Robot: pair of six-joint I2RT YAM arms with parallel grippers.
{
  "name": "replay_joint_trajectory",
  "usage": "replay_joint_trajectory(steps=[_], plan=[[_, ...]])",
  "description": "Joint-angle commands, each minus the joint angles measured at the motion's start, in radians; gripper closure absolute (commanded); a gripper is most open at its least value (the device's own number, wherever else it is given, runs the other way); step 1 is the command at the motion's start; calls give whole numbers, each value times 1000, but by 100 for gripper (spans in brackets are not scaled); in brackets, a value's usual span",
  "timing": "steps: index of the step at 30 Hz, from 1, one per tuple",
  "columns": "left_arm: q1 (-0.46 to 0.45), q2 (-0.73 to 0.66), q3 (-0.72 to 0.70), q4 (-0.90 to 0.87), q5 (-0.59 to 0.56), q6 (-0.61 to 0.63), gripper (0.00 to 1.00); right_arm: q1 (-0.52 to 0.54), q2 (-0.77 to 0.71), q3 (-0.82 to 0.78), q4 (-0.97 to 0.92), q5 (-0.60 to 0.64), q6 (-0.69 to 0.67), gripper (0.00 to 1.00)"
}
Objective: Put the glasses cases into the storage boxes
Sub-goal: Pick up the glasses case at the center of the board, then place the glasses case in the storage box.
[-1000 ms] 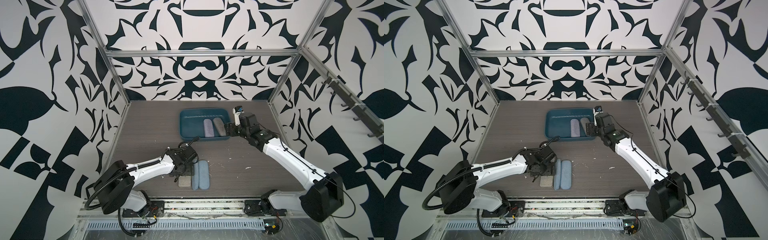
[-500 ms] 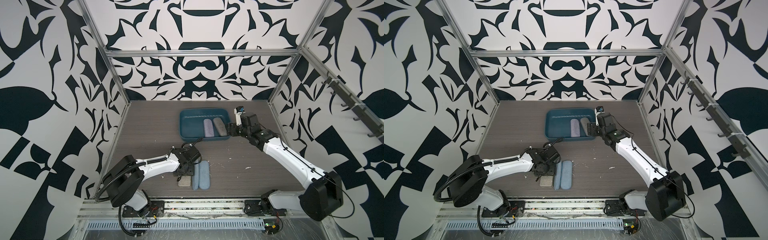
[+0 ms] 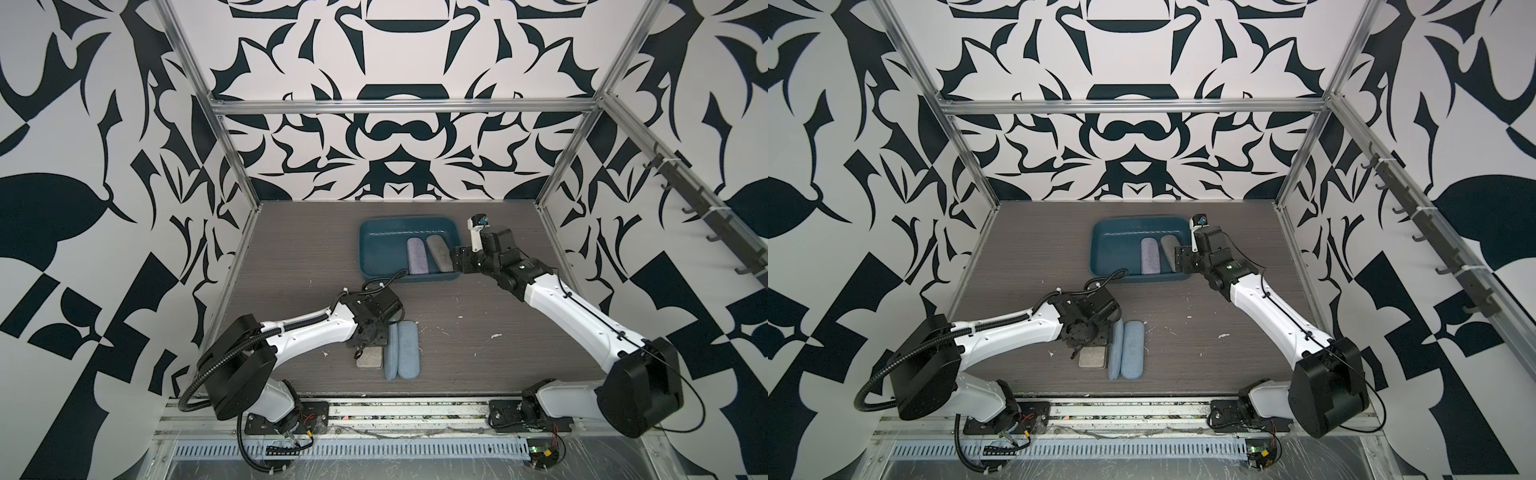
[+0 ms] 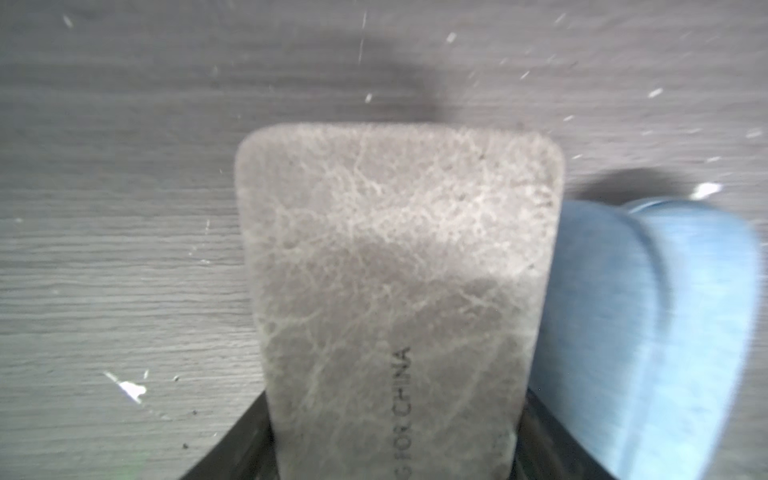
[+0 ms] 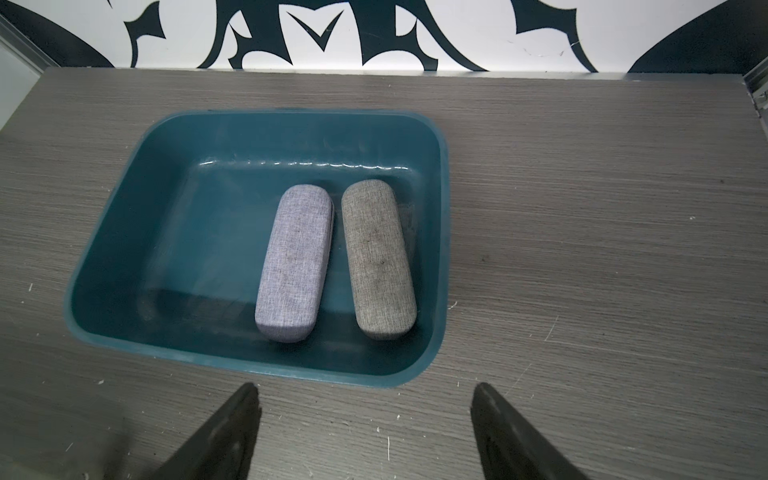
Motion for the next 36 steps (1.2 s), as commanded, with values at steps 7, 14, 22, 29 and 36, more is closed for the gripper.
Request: replay_joint_trajectory(steps=[7,14,22,29,36], plan=[[27,-73,216,-175,-101,102,52,-9,-16,-10,31,-12,12,17],[148,-11,395,-139,-39,250,53,-10,-25,-4,29,-21,18,17],[268,189,609,-52,59,378,54,-10,-19,15,19,-29,11,17],[335,392,783,0,126,390,54,-12,-26,-1,19,-28,15,17],[386,535,910,5,85,396,54,-11,-30,-20,23,-28,17,17]])
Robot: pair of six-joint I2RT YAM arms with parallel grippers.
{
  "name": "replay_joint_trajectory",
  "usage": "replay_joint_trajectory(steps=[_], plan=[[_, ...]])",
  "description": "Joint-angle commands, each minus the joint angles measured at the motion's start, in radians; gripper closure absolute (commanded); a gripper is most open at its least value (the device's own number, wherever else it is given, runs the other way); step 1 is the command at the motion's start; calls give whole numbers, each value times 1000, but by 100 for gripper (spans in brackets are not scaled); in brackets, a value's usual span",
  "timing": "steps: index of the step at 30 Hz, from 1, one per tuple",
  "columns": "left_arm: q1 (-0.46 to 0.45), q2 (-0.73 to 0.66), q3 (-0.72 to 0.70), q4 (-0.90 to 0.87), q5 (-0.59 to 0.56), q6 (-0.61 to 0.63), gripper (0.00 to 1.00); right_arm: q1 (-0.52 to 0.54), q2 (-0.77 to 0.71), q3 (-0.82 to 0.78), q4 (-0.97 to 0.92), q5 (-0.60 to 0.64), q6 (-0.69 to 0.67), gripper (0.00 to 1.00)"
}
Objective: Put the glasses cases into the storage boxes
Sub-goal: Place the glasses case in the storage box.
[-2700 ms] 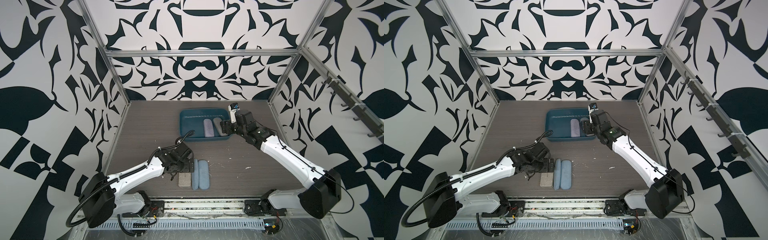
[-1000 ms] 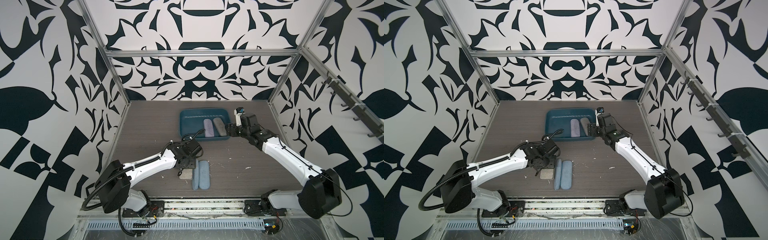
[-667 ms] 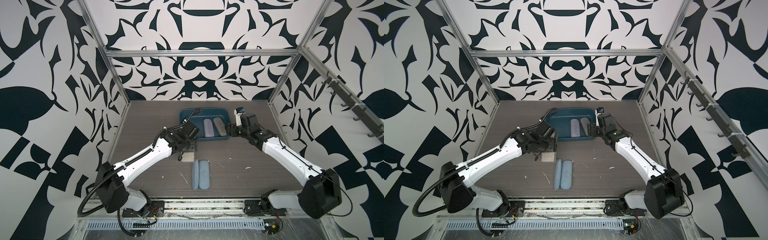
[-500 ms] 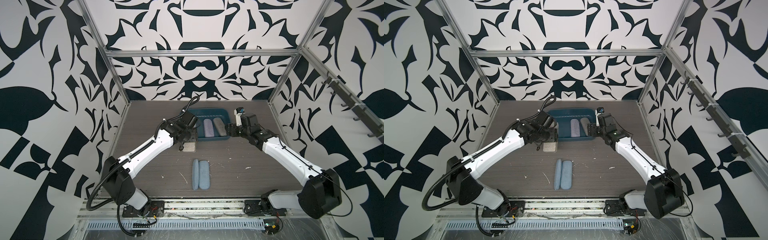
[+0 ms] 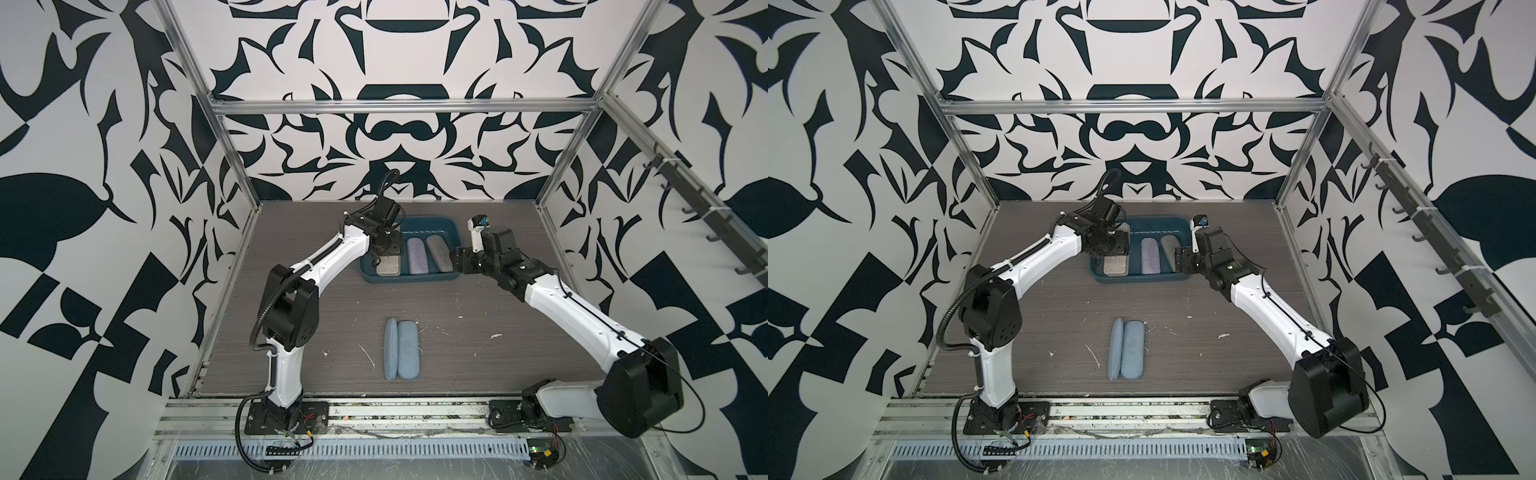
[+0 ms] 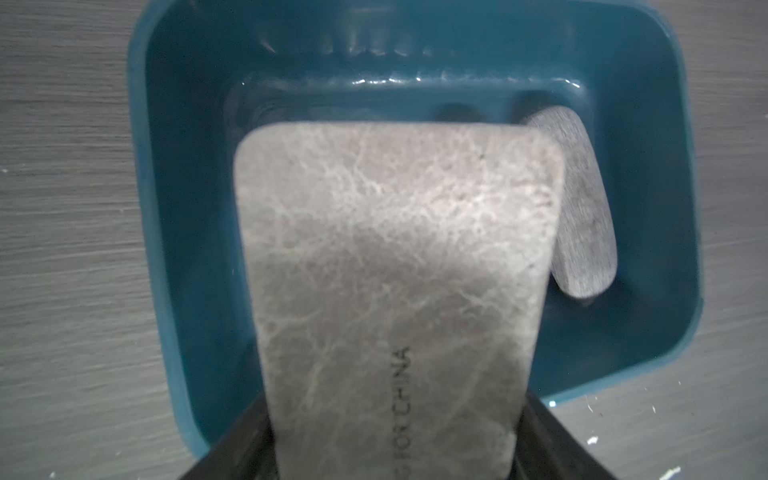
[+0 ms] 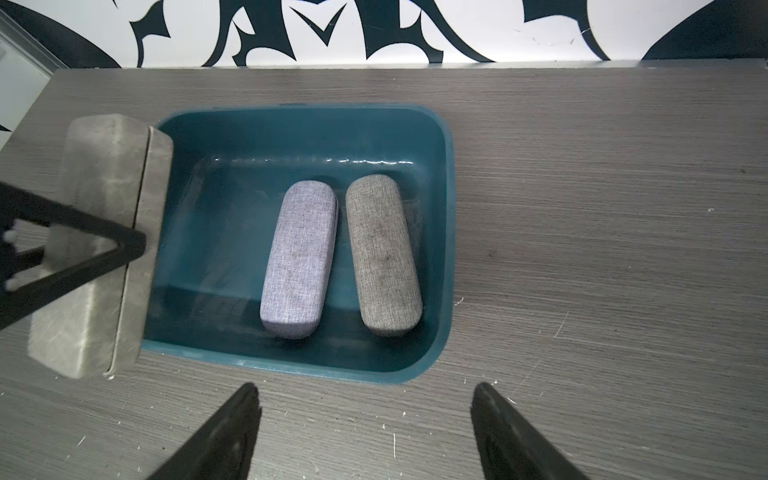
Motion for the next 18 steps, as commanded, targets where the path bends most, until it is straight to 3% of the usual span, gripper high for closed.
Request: replay_joint_trajectory(steps=[1,18], plan=[[22,32,71,4,-46,17,54,-4,-28,-13,23,-4,8,17],[46,242,216,-39,-123,55,50,-3,-12,-20,27,-8,10,17]])
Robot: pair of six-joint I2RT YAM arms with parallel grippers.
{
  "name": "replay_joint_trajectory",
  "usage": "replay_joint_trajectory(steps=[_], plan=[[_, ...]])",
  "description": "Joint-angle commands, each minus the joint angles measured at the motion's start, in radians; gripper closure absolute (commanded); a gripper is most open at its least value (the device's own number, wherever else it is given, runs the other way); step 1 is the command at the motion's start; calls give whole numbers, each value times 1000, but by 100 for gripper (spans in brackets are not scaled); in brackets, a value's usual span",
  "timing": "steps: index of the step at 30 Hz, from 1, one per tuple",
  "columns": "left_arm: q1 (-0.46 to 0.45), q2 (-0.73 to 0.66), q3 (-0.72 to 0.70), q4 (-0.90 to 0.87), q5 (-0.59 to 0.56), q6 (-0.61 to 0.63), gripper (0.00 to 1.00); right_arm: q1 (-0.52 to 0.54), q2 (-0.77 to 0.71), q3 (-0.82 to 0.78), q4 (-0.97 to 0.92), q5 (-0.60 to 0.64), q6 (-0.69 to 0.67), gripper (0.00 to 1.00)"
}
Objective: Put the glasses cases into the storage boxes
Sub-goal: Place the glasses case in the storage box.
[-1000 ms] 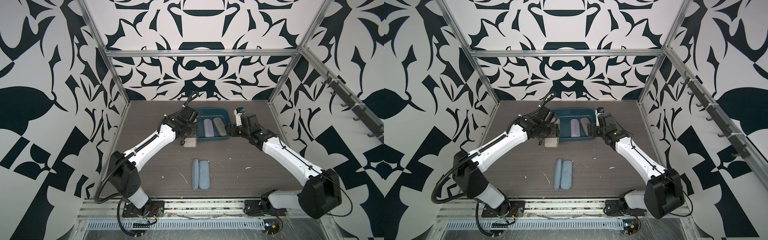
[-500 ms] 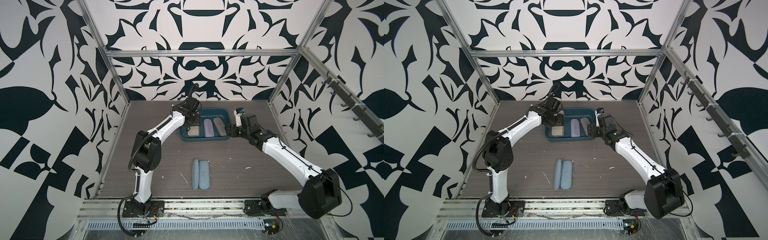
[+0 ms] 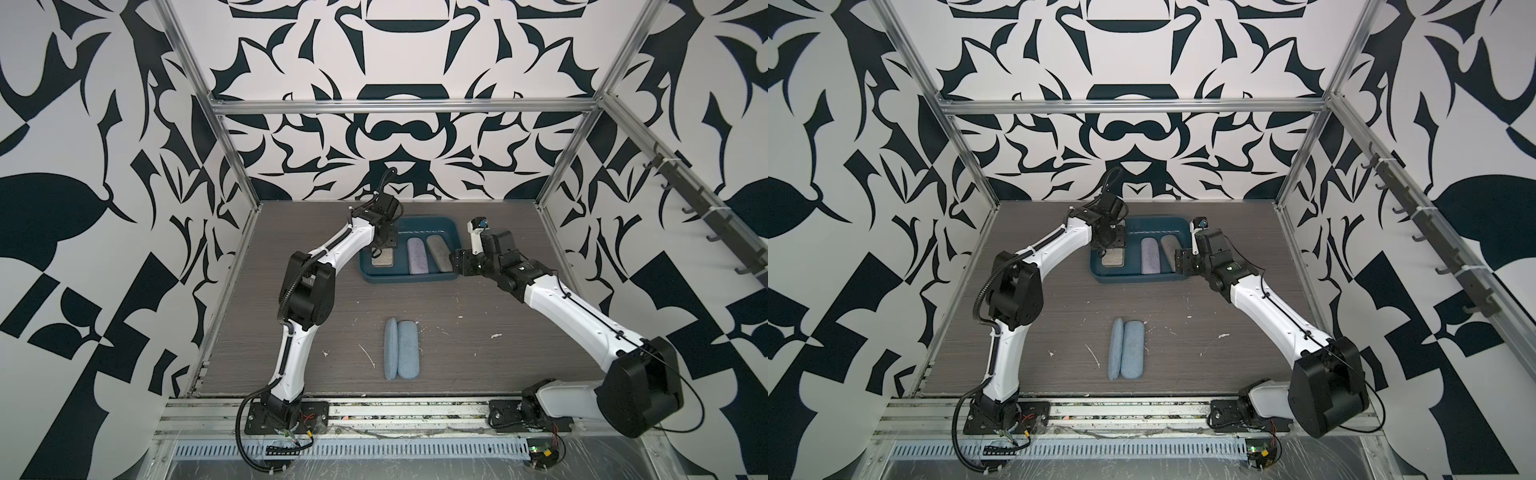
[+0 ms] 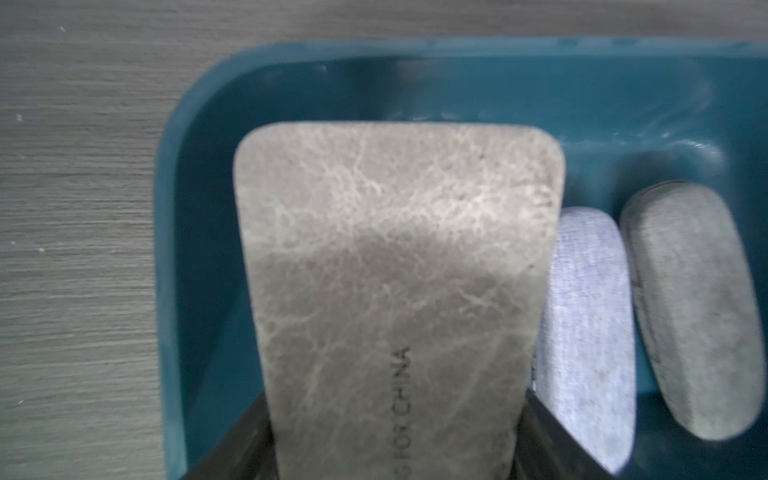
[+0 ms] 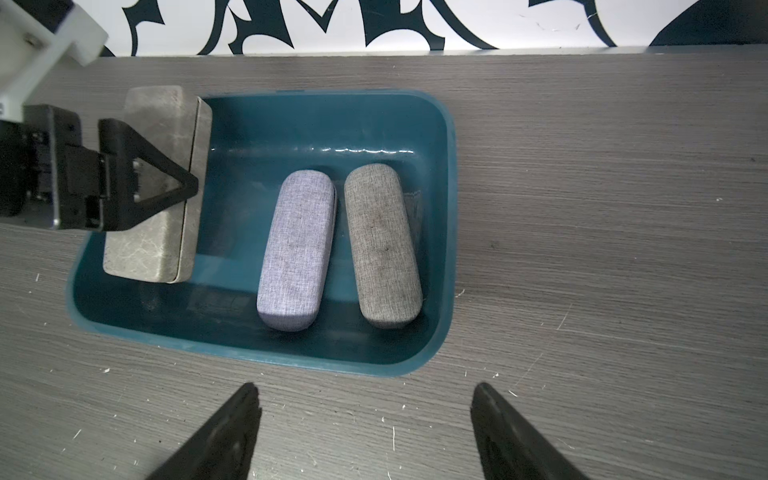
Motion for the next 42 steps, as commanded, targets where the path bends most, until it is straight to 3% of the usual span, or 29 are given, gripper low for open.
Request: replay_joint_trajectory(steps=[1,19,25,34,42], plan=[[4,24,37,-24,-31,8,50,-4,-12,-4,25,-4,7,17],[51,100,40,-59,36,-16,44,-5,3,-10,31,-6,13,17],[50,122,60,-84,41,-8,36,-5,6,-17,34,-7,14,17],[50,101,37,-79,45,-17,16,-5,2,-24,38,-6,15,17],[50,61,27,-75,59,-31,9,-5,-2,-32,41,-7,20,17]])
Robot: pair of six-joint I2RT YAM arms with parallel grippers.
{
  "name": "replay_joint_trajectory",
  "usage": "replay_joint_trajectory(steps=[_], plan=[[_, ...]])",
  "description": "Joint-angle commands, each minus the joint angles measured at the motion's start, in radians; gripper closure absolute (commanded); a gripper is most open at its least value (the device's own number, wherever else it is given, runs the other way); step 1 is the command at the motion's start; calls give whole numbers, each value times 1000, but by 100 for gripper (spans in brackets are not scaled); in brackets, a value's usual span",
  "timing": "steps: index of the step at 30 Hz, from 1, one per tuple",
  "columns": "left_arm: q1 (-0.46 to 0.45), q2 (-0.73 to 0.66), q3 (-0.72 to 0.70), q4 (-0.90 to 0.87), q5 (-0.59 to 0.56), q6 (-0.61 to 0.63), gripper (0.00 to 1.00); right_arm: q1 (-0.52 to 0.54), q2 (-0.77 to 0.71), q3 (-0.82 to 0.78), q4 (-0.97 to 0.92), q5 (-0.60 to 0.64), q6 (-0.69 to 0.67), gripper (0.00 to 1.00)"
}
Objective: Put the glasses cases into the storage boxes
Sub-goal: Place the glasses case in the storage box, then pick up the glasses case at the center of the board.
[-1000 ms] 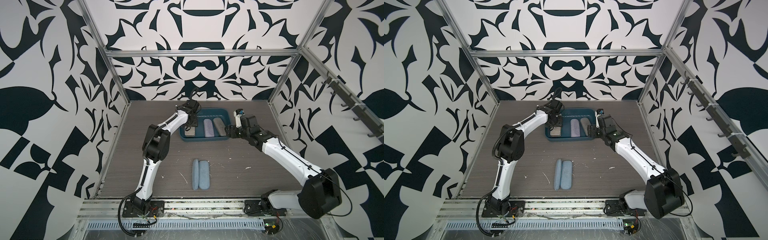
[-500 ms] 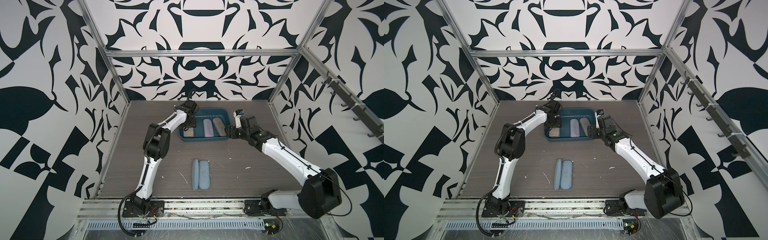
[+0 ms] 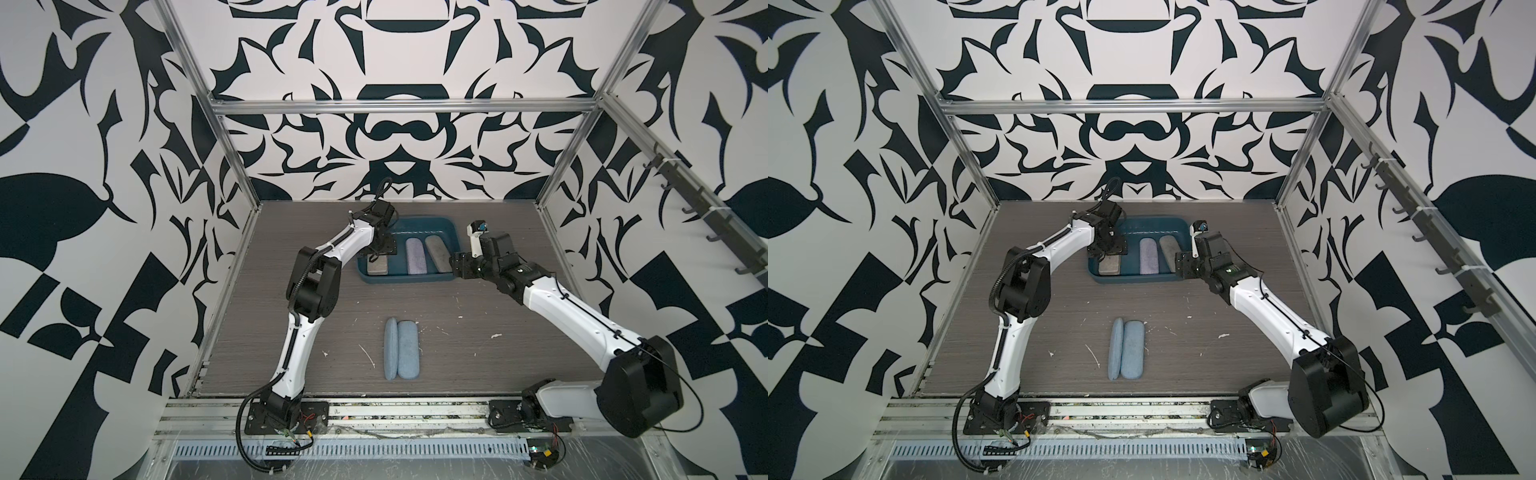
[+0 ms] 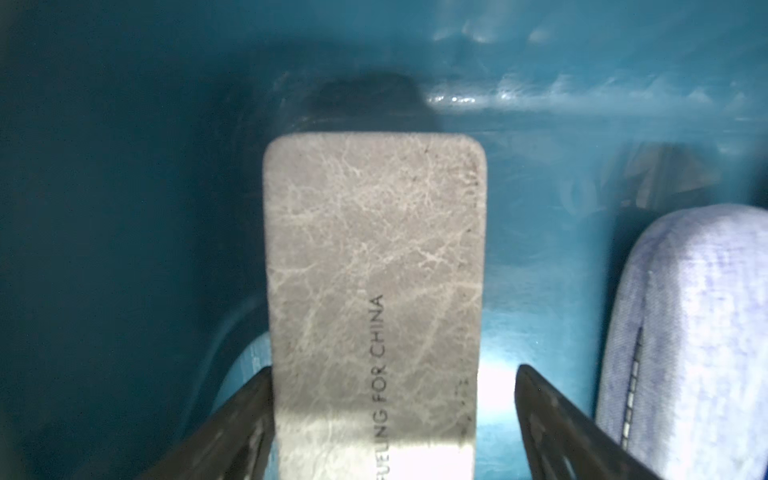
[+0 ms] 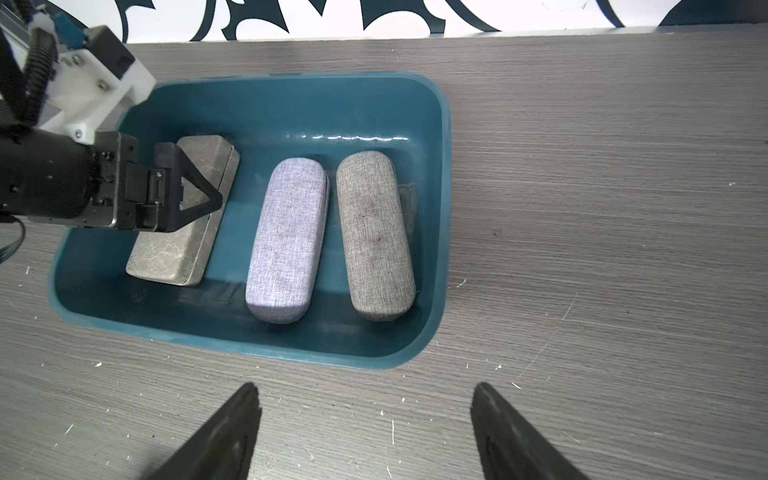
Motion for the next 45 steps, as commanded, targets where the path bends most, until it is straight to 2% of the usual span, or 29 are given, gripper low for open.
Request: replay_joint_trajectory(steps=[1,12,14,16,21,27,31,35,39,45], plan=[[5,-57,-6,-35,1,-17,9,-3,-5,-5,27,-3,14,17],[-18,-229,11,-18,0,-1,6,-3,-8,-10,28,2,18,17],[-30,-283,-20,15,48,-7,6,-3,-9,-11,28,3,18,17],[-44,-347,-74,69,100,-29,7,-3,-9,-10,27,5,19,17],[-143,-513,-213,98,24,-24,7,-3,-10,-12,27,8,20,17],[-247,-754,-482,126,-2,-51,7,-3,-3,-10,24,6,15,17],[-269,-925,-667,127,58,-67,7,-3,2,-8,24,-1,19,17],[-289,-1089,-829,88,48,-146,7,-3,10,-10,30,-6,27,17],[-339,-1143,-936,74,25,-193,8,-3,28,-4,37,-18,36,17],[-407,-1097,-1029,98,30,-237,7,-3,38,19,19,-30,40,17]])
